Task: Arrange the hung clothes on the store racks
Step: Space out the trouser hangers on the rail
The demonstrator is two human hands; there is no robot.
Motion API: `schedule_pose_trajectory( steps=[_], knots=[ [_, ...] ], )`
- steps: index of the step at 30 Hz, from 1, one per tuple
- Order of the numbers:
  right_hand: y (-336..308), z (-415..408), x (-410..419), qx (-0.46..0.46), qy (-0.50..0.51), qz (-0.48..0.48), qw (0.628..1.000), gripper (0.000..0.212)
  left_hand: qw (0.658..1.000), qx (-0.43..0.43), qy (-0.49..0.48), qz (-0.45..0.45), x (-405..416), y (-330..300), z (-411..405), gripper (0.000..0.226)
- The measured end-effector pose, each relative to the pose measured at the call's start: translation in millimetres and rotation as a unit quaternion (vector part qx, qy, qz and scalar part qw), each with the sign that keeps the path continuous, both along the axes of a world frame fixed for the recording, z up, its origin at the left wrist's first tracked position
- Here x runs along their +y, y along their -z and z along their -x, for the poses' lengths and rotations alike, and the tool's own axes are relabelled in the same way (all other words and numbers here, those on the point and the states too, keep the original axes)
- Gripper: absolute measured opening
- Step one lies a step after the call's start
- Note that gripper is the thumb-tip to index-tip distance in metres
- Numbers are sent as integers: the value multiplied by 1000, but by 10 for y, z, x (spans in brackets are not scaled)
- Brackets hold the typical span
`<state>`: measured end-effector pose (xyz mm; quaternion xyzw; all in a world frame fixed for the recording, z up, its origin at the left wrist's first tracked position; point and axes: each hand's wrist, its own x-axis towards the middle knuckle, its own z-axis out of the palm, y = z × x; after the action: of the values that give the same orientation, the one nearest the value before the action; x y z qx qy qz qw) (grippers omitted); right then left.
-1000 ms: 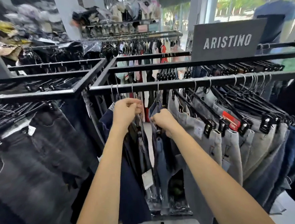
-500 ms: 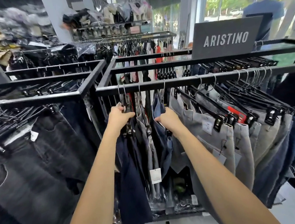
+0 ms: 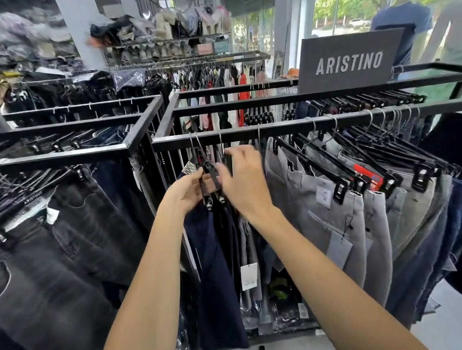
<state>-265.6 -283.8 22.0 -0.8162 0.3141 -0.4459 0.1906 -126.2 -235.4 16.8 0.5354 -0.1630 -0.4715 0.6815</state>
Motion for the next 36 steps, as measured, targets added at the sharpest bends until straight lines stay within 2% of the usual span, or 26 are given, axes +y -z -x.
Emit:
schedule_pose_trajectory(
  steps=[2, 4, 7, 10, 13, 16, 18, 20, 24, 28, 31, 34, 36],
  knots=[
    [-92, -63, 131, 55, -54, -119, 990, 48, 1000, 19, -15, 2, -2, -3, 30, 20],
    [-177, -77, 147, 144, -109, -249, 952, 31, 998, 48, -29, 18, -2, 1, 31, 20],
    [-264, -45, 45, 192, -126, -273, 934, 20, 997, 56, -22, 46, 23, 26, 48, 18],
    [-341, 79, -68, 173, -119, -256, 943, 26, 994, 63, -18, 92, 59, 12, 164, 14],
    [-452, 318, -112, 159, -136, -208, 955, 47, 986, 67, -61, 137, 69, -81, 322, 13],
    [-479, 546, -175, 180, -158, -191, 952, 51, 982, 52, -107, 148, 91, -101, 505, 15],
    [-461, 717, -201, 191, -165, -202, 946, 49, 978, 38, -140, 153, 104, -68, 755, 17],
    [-441, 887, -233, 220, -148, -193, 945, 47, 974, -15, -182, 136, 60, 11, 1089, 14],
    [-414, 1197, -309, 313, -11, -57, 948, 41, 964, -141, -204, 100, -82, 85, 1860, 30],
    [-354, 1703, -394, 234, 28, 38, 971, 23, 952, -191, -202, 130, -146, -40, 2675, 26],
    [-367, 2239, -530, 215, 50, 78, 972, 25, 951, -195, -181, 159, -294, -142, 3231, 22],
    [-397, 2922, -760, 210, 51, 51, 975, 24, 960, -162, -150, 173, -525, -194, 3830, 32],
    [-414, 3430, -952, 211, 65, 41, 975, 15, 963, -138, -124, 194, -675, -219, 4261, 33]
  ],
)
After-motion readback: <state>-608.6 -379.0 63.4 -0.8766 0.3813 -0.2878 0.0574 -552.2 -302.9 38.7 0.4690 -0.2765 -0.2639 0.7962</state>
